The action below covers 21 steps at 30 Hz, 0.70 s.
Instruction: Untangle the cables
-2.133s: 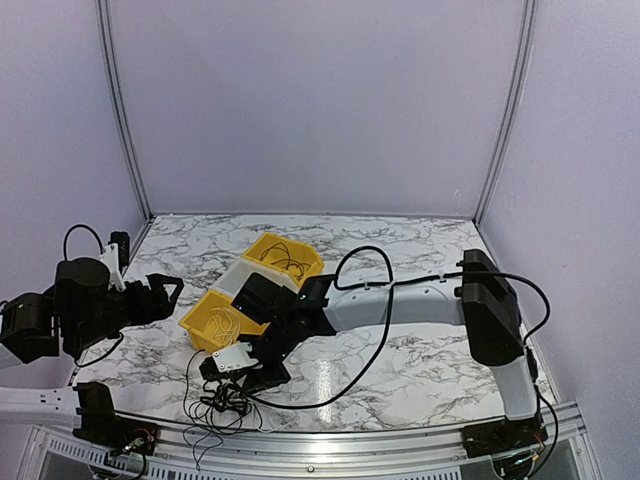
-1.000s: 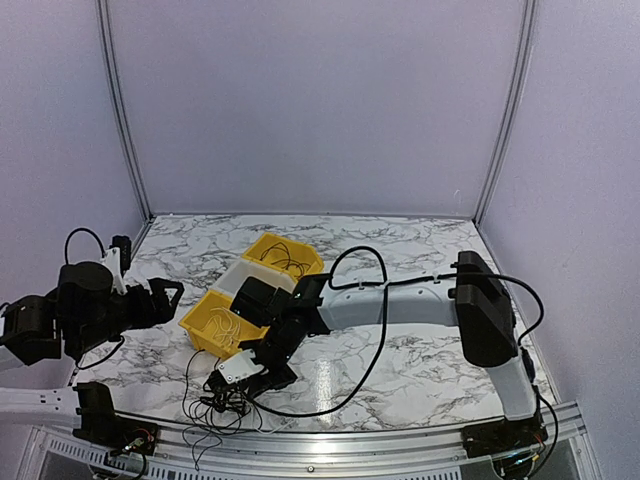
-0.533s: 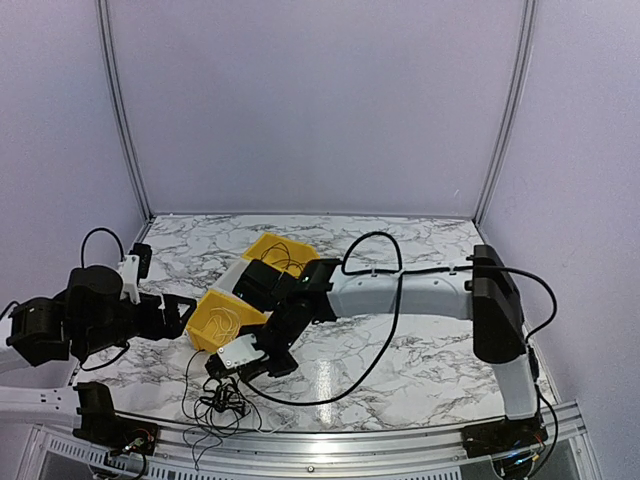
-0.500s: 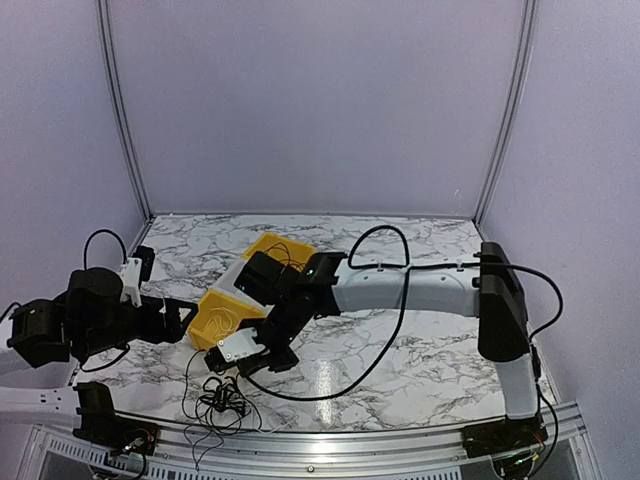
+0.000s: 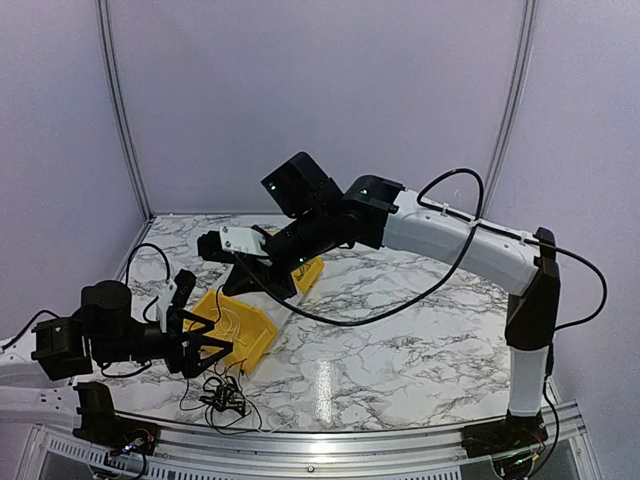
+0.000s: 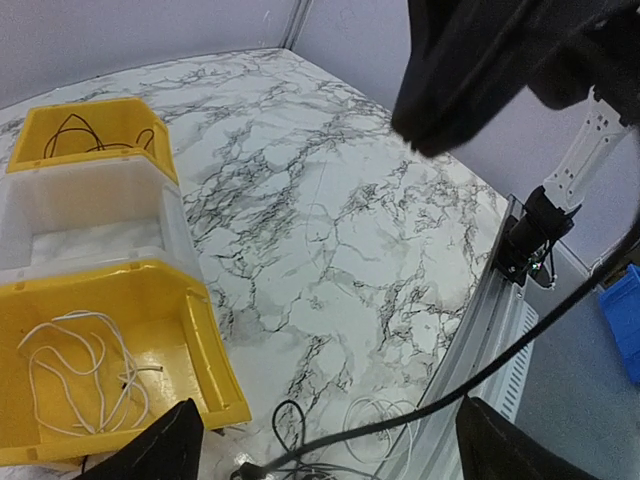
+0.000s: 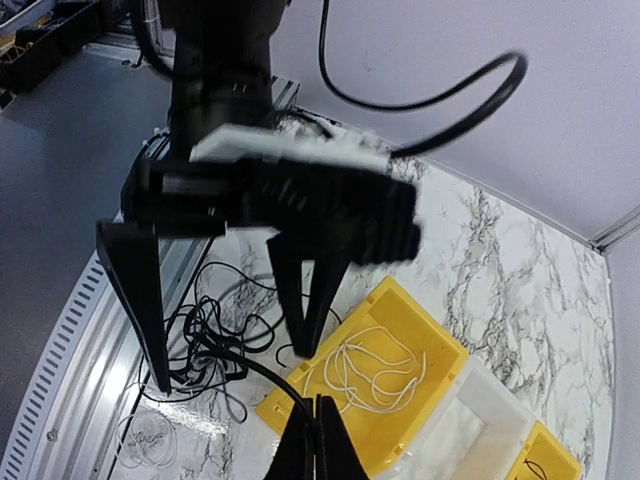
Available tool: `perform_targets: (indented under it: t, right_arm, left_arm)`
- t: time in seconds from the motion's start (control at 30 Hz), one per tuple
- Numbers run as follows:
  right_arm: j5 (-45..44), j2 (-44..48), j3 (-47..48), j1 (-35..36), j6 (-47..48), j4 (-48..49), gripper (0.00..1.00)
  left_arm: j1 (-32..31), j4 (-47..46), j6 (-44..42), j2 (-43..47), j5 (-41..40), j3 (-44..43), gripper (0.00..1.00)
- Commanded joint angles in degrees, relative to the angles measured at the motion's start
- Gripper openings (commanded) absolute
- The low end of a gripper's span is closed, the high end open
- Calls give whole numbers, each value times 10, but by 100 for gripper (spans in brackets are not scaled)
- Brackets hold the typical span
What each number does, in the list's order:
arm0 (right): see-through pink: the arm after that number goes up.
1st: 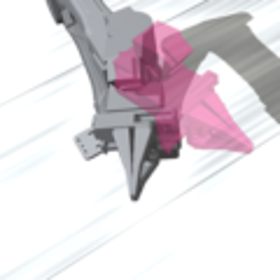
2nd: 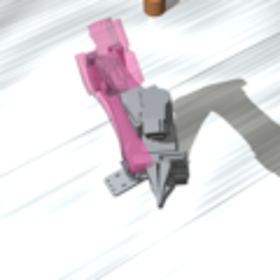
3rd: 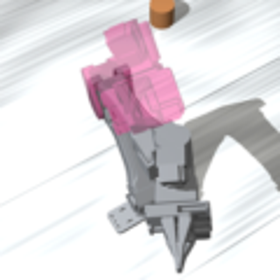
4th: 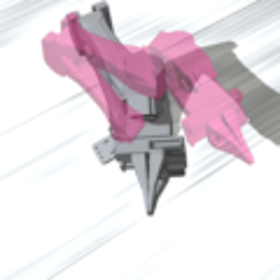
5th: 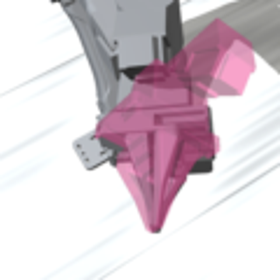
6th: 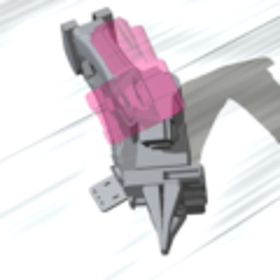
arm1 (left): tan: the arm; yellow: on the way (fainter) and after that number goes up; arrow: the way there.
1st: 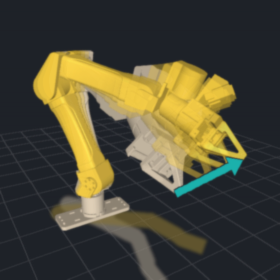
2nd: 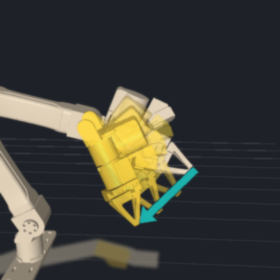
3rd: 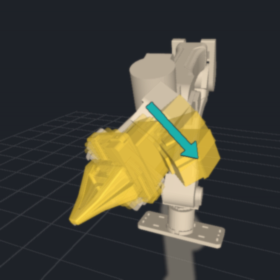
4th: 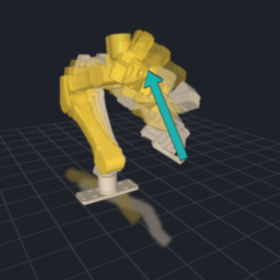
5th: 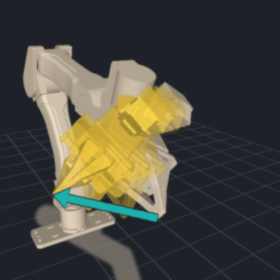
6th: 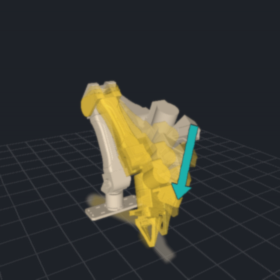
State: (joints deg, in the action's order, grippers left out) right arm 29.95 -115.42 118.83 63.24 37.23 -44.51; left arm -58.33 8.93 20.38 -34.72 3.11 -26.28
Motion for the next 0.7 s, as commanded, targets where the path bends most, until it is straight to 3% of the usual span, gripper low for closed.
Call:
perform_targets:
  t: [0.0,0.1,0.27,0.4,0.67]
  right_arm:
    - [17,-3,73,-7,-52,-10,0]
    - [13,9,107,-8,-64,-9,0]
    - [-12,62,128,-19,-114,55,0]
    - [-51,92,145,-36,-162,139,0]
    - [-132,95,245,-54,-171,258,0]
  left_arm:
    - [2,-135,-46,-80,52,31,82]
    - [2,-201,-33,-134,65,58,64]
    - [1,-268,-12,-195,59,83,45]
    - [0,-295,-1,-232,56,86,43]
    - [-6,-299,12,-250,41,112,44]
